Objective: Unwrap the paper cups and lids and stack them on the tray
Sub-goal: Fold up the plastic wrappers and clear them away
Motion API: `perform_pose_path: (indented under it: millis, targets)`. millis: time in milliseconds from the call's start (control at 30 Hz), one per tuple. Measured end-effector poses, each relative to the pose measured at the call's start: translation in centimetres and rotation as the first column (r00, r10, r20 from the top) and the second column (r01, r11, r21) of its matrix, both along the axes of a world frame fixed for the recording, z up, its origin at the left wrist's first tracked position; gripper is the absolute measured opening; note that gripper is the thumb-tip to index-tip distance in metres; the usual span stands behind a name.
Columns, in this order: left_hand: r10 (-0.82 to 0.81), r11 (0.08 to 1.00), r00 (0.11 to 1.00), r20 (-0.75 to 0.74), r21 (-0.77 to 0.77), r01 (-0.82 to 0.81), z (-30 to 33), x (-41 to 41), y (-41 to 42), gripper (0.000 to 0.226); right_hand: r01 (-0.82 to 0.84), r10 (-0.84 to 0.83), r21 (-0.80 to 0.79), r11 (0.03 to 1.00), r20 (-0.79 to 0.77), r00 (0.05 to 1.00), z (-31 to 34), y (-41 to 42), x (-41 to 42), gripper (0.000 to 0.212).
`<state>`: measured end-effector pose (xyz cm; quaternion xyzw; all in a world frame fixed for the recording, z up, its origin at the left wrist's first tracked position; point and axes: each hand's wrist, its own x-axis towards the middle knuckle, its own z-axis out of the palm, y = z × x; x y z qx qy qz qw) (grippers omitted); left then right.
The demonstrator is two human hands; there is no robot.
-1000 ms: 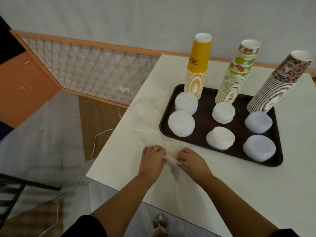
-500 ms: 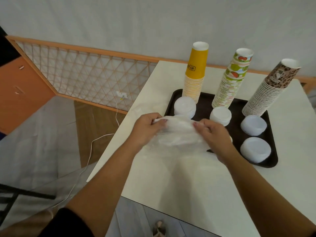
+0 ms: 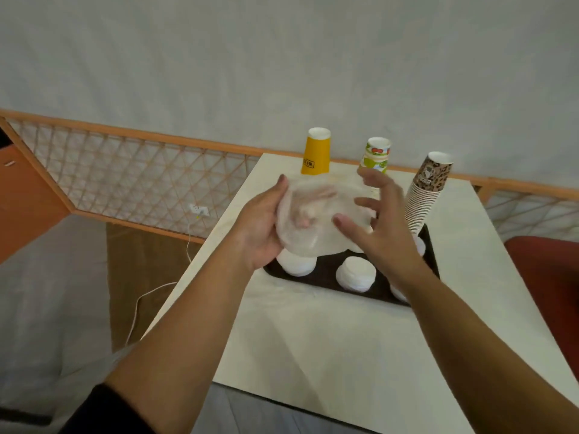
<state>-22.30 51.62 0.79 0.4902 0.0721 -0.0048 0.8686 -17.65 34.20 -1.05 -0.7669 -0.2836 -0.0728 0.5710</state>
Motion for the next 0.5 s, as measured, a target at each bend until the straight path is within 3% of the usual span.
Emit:
perform_pose_path:
  millis: [100,233,400,467,500]
  targets:
    - [0.071,0.994,0.995,0.07,0.084,-0.077,1.0,-0.1,-1.3,0.031,-0.047,0.055,-0.188,0.981,0.034,0.998,1.1,-0.2,-0.4,0.035]
    - [0.365,0.925,0.931,0.03,0.106,-0.366,1.2,0.4,1.0,0.022,0.127,-0.125,0.051,0.991,-0.046,0.991,3.1,-3.4,0.0,0.024]
    - [0.523,0.845,0.843,-0.124,0.206,-0.494,-1.7,0.9,3.9,0.018,0.327,-0.322,0.206,0.922,-0.057,0.945,4.9,-7.2,1.3,0.03]
    - [0.618,0.767,0.774,-0.139,0.325,-0.554,-2.7,0.7,3.8,0.016,0.375,-0.378,0.233,0.897,-0.03,0.925,5.9,-8.0,1.2,0.029]
    - [0.687,0.686,0.72,-0.096,0.414,-0.599,-2.8,0.5,3.6,0.02,0.382,-0.392,0.229,0.895,-0.004,0.92,6.4,-8.3,1.0,0.028]
